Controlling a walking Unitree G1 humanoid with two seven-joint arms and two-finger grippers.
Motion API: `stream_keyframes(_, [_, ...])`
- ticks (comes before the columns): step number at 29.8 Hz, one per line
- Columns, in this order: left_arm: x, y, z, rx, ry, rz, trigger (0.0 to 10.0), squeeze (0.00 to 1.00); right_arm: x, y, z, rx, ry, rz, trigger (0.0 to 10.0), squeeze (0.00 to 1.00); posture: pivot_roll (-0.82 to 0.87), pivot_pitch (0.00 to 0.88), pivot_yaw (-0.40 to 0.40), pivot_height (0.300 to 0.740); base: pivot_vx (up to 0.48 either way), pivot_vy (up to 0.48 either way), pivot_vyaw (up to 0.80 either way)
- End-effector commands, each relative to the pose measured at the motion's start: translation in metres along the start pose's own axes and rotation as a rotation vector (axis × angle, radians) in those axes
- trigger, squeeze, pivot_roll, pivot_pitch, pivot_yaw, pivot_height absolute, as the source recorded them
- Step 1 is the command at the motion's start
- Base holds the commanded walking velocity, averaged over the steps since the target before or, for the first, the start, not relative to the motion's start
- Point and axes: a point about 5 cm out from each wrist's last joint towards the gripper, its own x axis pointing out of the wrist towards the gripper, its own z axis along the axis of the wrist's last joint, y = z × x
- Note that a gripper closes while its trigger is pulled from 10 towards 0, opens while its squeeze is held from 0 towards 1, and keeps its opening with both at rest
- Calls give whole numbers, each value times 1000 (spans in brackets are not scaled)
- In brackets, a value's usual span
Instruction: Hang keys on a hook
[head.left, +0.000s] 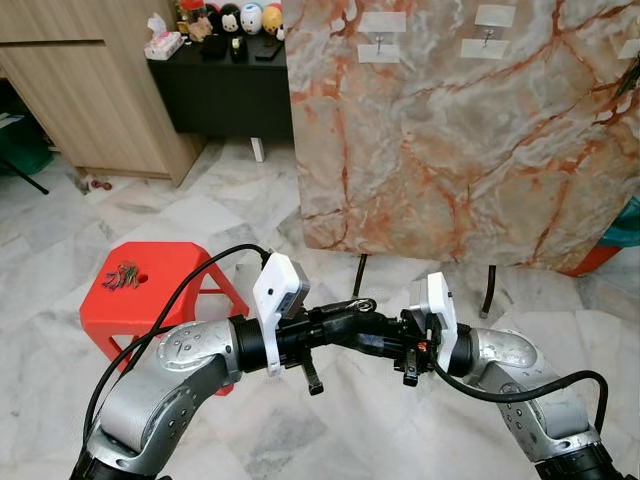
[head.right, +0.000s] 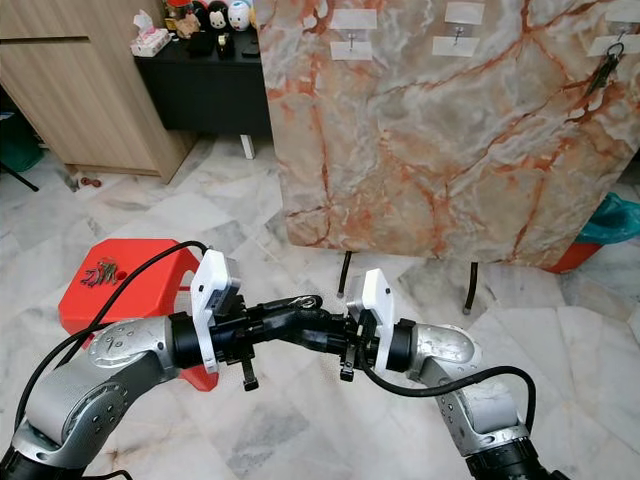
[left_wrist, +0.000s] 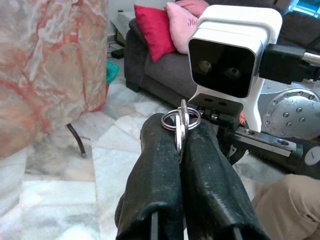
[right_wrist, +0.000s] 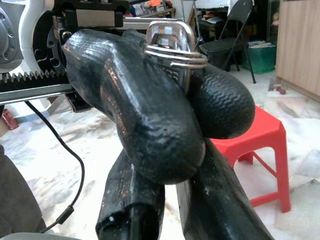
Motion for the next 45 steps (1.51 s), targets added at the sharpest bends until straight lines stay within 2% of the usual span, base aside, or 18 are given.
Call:
stream_keyframes(1, [3,-12,-9,-17,56,-78,10000,0,-2,-5,7,-22,-15,-47,0,0,125,138,40,740,0,0,0])
stream_keyframes(4, [2,-13,-15,-10,96,-78,10000,0,-2,-4,7,-21,-15,-46,0,0,125,142,42,740,0,0,0])
stream_keyframes(9, [2,-14,-14,-16,83,-72,10000,0,-2,-2,4,-17,-8,-44,0,0,126,146,44,740,0,0,0])
stream_keyframes(14, [3,-11,-10,-9,59,-52,10000,0,-1,-2,2,-12,-4,-44,0,0,128,148,45,740,0,0,0])
stream_keyframes(22, [3,-8,5,-35,-39,-32,10000,0,0,-1,1,-7,2,-42,0,0,130,154,45,740,0,0,0])
stream_keyframes(26, [2,-8,5,-29,-32,-37,10000,0,0,-1,-1,-5,5,-43,0,0,132,154,46,740,0,0,0])
stream_keyframes(27, [2,-9,4,-31,-29,-39,8275,0,0,-1,-1,-5,5,-44,0,0,131,154,47,740,0,0,0])
stream_keyframes(28, [2,-9,4,-32,-28,-38,3529,0,0,-1,-1,-4,4,-44,0,0,131,154,47,740,0,0,0])
stream_keyframes(30, [3,-9,4,-26,-24,-38,3137,0,0,-1,0,-5,3,-43,0,0,131,154,47,740,0,0,0])
stream_keyframes(31, [3,-9,4,-24,-22,-37,3137,0,0,-1,0,-5,3,-43,0,0,130,152,45,740,0,0,0])
stream_keyframes(32, [3,-9,4,-19,-22,-32,10000,0,0,-1,0,-5,4,-43,0,0,130,152,45,740,0,0,0])
stream_keyframes(39, [5,-9,1,-3,-1,-28,10000,0,0,-1,0,-7,7,-45,0,0,130,151,45,740,0,0,0])
stream_keyframes(40, [5,-9,0,-1,2,-31,10000,506,0,-1,0,-8,7,-44,0,0,131,151,45,740,0,0,0])
stream_keyframes(42, [5,-9,0,-1,2,-32,10000,506,0,-1,-1,-8,8,-43,0,0,131,151,45,740,0,0,0])
stream_keyframes(43, [5,-9,-1,6,10,-25,10000,725,0,-1,-1,-7,9,-42,0,0,130,151,45,740,0,0,0])
stream_keyframes(44, [6,-9,-1,10,11,-20,10000,725,0,-1,-1,-7,9,-42,0,0,130,151,45,740,0,0,0])
stream_keyframes(45, [6,-8,-2,13,11,-16,10000,0,0,-1,-1,-6,10,-42,0,0,130,151,45,740,0,0,0])
